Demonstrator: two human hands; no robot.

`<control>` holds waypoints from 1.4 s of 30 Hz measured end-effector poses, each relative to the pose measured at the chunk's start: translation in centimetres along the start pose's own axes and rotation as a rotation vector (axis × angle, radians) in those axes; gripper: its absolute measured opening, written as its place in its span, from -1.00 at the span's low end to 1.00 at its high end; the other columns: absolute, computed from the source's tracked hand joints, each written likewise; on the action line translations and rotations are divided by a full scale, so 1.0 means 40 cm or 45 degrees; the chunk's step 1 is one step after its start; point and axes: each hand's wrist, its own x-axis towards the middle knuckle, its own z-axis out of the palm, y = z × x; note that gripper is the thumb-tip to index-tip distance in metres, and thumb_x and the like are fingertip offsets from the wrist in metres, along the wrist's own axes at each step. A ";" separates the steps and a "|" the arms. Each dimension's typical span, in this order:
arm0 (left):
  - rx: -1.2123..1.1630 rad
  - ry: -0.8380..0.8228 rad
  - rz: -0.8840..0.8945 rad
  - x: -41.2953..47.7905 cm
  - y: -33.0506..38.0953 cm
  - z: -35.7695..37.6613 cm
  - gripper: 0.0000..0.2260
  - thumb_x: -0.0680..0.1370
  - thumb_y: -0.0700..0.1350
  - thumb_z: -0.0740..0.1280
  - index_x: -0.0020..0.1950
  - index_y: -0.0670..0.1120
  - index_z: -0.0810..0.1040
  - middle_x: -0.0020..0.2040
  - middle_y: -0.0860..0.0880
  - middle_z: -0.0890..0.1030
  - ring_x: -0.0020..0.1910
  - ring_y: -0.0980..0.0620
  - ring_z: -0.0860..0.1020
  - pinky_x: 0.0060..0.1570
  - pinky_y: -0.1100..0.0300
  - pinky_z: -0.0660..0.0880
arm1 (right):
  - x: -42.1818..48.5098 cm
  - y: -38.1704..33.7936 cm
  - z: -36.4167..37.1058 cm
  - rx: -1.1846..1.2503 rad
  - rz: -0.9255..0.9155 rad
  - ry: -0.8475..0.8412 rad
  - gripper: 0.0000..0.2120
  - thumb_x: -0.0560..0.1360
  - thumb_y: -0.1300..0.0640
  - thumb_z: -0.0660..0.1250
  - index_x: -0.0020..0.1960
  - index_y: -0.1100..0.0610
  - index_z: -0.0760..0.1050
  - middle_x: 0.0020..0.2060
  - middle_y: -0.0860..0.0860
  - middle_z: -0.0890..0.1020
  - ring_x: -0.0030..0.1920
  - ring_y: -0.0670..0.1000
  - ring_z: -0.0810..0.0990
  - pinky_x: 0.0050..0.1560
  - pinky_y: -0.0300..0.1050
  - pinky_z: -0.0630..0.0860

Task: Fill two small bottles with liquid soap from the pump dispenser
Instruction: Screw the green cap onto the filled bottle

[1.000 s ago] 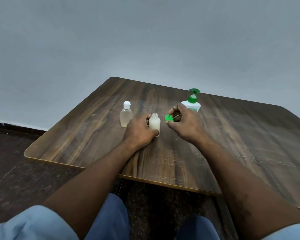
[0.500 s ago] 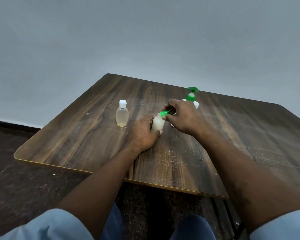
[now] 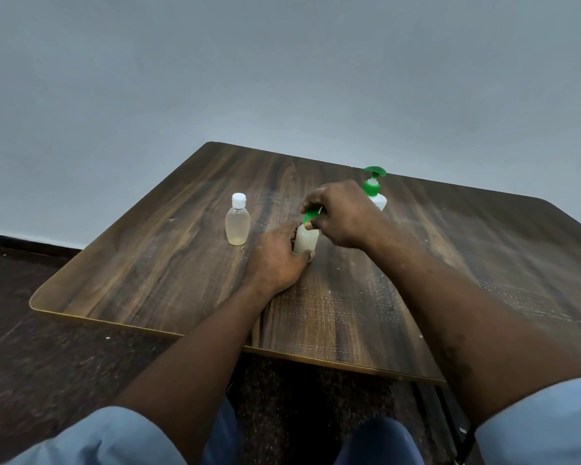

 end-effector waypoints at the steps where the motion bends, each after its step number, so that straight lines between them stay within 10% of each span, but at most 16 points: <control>1: 0.001 0.003 -0.001 0.001 -0.001 0.001 -0.62 0.45 0.00 0.55 0.23 0.04 0.56 -0.08 0.13 0.61 -0.10 0.11 0.60 -0.07 0.20 0.51 | 0.003 -0.002 -0.003 -0.017 0.000 -0.014 -0.69 0.49 0.06 0.59 0.21 0.06 0.70 0.09 0.00 0.74 0.10 0.02 0.68 0.19 0.02 0.60; 19: 0.022 0.017 -0.023 0.016 -0.021 0.023 -0.52 0.44 0.06 0.55 0.32 0.05 0.56 0.05 0.07 0.70 0.01 0.06 0.65 0.07 0.07 0.60 | 0.028 -0.009 -0.017 -0.333 0.132 -0.114 -0.39 0.43 -0.52 0.35 -0.15 0.06 0.57 -0.25 0.02 0.62 -0.17 0.08 0.62 -0.20 -0.01 0.57; 26: 0.008 0.010 -0.035 0.017 -0.023 0.023 -0.58 0.44 0.04 0.56 0.26 0.06 0.56 0.02 0.07 0.69 -0.01 0.05 0.65 0.04 0.03 0.61 | 0.033 -0.006 -0.051 -0.161 -0.048 -0.236 -0.73 0.50 -0.01 0.57 0.18 -0.02 0.69 0.07 -0.06 0.74 0.12 0.01 0.66 0.19 0.00 0.58; 36: 0.021 0.012 -0.021 0.016 -0.025 0.026 -0.49 0.45 0.08 0.53 0.36 0.11 0.51 0.04 0.09 0.70 0.02 0.06 0.66 0.07 0.03 0.61 | 0.030 -0.005 -0.028 -0.286 0.036 -0.126 -0.51 0.51 -0.41 0.38 0.01 0.02 0.69 -0.14 0.01 0.70 -0.07 0.09 0.65 -0.08 0.02 0.60; 42: 0.002 0.021 -0.029 0.018 -0.028 0.029 -0.55 0.44 0.05 0.55 0.30 0.11 0.55 0.03 0.09 0.70 0.01 0.04 0.66 0.06 0.04 0.61 | 0.032 0.002 -0.036 -0.291 -0.039 -0.193 -0.77 0.53 -0.12 0.50 0.14 -0.05 0.69 0.01 -0.04 0.74 0.10 0.07 0.67 0.07 0.04 0.61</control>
